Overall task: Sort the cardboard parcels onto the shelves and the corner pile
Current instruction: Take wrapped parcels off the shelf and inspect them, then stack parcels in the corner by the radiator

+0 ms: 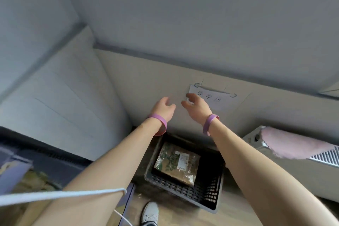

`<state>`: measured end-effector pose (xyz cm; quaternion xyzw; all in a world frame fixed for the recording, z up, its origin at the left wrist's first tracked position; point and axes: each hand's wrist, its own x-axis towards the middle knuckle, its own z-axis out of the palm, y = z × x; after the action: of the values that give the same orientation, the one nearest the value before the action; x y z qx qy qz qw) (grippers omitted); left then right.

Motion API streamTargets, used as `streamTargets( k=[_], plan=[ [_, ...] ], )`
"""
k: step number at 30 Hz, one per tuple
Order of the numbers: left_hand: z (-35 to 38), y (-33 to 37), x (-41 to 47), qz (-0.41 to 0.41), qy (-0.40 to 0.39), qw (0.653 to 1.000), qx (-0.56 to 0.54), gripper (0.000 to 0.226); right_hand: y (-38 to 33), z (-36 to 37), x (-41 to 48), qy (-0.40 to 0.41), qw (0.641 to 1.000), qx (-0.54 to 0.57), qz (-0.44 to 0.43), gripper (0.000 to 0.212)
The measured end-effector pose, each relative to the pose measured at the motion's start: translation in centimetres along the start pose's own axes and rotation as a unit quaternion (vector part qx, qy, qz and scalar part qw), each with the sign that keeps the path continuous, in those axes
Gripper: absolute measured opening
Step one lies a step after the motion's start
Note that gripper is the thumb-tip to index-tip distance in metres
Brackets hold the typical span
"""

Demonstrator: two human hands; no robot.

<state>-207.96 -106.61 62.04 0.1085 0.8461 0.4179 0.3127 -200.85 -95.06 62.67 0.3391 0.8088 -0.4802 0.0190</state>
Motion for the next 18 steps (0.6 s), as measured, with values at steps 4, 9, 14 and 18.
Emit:
streamTargets(
  k=[4,9,14,18],
  plan=[
    [-3.0,2.7,-3.4,0.013,0.069,0.997,-0.018,0.050,-4.1,-1.6,-0.9,-0.033,0.996,-0.023,-0.079,0.049],
    [-6.5,5.0,-9.7,0.023,0.176,0.984,-0.027,0.050,-8.8,-1.8,-4.5,-0.089,0.976,-0.050,-0.191,0.048],
    [-10.5,6.0,-17.5,0.026,0.265,0.963,-0.040,0.053,-14.0,-0.7,-10.4,-0.154,0.939,-0.041,-0.304,0.049],
    [-13.9,6.2,-24.0,0.029,0.344,0.937,-0.046,0.052,-19.0,0.4,-15.9,-0.197,0.903,-0.021,-0.382,0.050]
  ],
)
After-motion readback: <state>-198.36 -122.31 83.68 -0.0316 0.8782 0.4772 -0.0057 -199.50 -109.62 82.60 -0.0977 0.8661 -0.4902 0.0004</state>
